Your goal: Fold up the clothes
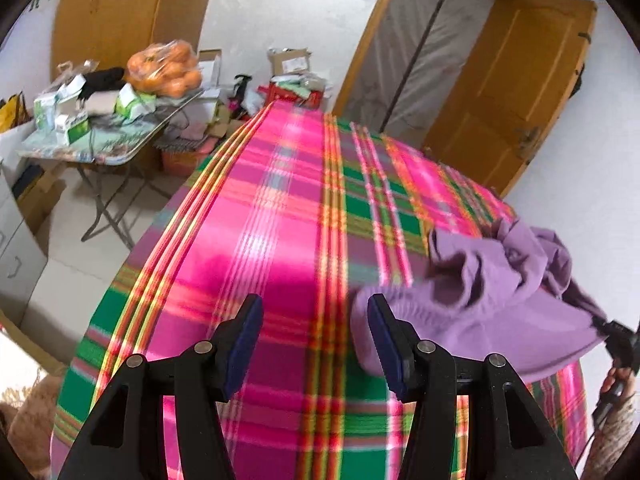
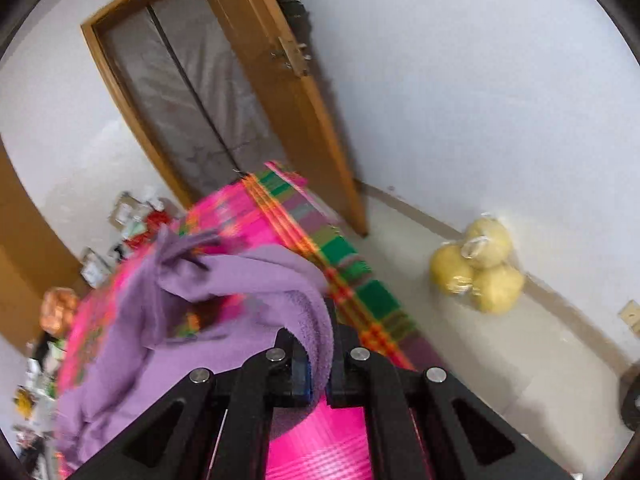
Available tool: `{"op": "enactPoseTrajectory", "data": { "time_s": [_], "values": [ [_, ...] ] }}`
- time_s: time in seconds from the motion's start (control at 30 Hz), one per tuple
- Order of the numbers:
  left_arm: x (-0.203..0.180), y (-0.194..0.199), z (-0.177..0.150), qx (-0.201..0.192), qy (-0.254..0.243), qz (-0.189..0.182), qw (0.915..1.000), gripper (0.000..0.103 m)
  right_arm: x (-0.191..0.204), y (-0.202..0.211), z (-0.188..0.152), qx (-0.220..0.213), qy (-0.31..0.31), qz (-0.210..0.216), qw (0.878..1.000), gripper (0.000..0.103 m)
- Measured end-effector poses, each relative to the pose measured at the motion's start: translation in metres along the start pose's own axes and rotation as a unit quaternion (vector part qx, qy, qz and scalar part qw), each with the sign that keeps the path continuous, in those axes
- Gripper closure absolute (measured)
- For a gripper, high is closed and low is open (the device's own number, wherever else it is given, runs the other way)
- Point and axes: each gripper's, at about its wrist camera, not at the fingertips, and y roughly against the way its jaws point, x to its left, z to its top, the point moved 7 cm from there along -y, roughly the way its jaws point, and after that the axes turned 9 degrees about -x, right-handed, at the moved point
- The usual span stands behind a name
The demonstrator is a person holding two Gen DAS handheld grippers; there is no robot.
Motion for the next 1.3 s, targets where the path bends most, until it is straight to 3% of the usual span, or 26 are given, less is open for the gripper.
{"op": "enactPoseTrajectory", "data": {
  "time_s": [0.03, 0.1, 0.27, 0.33, 0.43, 0.5, 0.6, 0.8, 1.03, 1.17, 1.3],
  "values": [
    [-0.005, -0.002, 0.005, 0.0, -0.004, -0.006, 1.0, 0.047, -0.001, -0.008, -0.009, 0.029, 0.019, -0.013, 0.999, 0.098],
    [-0.015, -0.009, 0.013, 0.005, -0.012, -0.02, 0.9997, 0.047, -0.002, -0.011, -0.022, 0.048, 0.056, -0.042, 0.996, 0.096],
    [-0.042, -0.027, 0.012, 0.027, -0.077, -0.038, 0.9959, 0.046, 0.016, 0.006, -0.016, 0.018, 0.119, -0.068, 0.99, 0.086],
    [-0.052, -0.034, 0.007, 0.04, -0.117, -0.043, 0.9914, 0.046, 0.037, 0.015, -0.013, 0.037, 0.124, -0.008, 0.992, 0.085],
    [-0.06, -0.041, -0.004, 0.055, -0.174, -0.036, 0.9826, 0.046, 0.069, 0.023, -0.013, 0.084, 0.113, 0.112, 0.984, 0.072],
    [-0.058, -0.043, -0.012, 0.062, -0.192, -0.03, 0.9789, 0.046, 0.082, 0.024, -0.016, 0.098, 0.132, 0.128, 0.978, 0.071],
    [-0.05, -0.04, -0.018, 0.065, -0.182, -0.034, 0.9806, 0.046, 0.105, 0.021, -0.023, 0.114, 0.166, 0.153, 0.967, 0.068],
    [-0.035, -0.035, -0.022, 0.066, -0.154, -0.049, 0.9847, 0.046, 0.206, 0.016, -0.049, 0.166, 0.194, 0.321, 0.912, 0.068],
    [-0.032, -0.047, -0.022, 0.074, -0.142, -0.053, 0.9858, 0.046, 0.306, -0.047, -0.056, 0.154, 0.29, 0.302, 0.895, 0.068],
    [-0.031, -0.058, -0.027, 0.089, -0.146, -0.05, 0.9839, 0.046, 0.338, -0.081, -0.073, 0.19, 0.348, 0.302, 0.867, 0.057],
    [-0.029, -0.066, -0.031, 0.103, -0.13, -0.061, 0.9841, 0.046, 0.352, -0.098, -0.09, 0.196, 0.398, 0.298, 0.845, 0.055]
  ]
}}
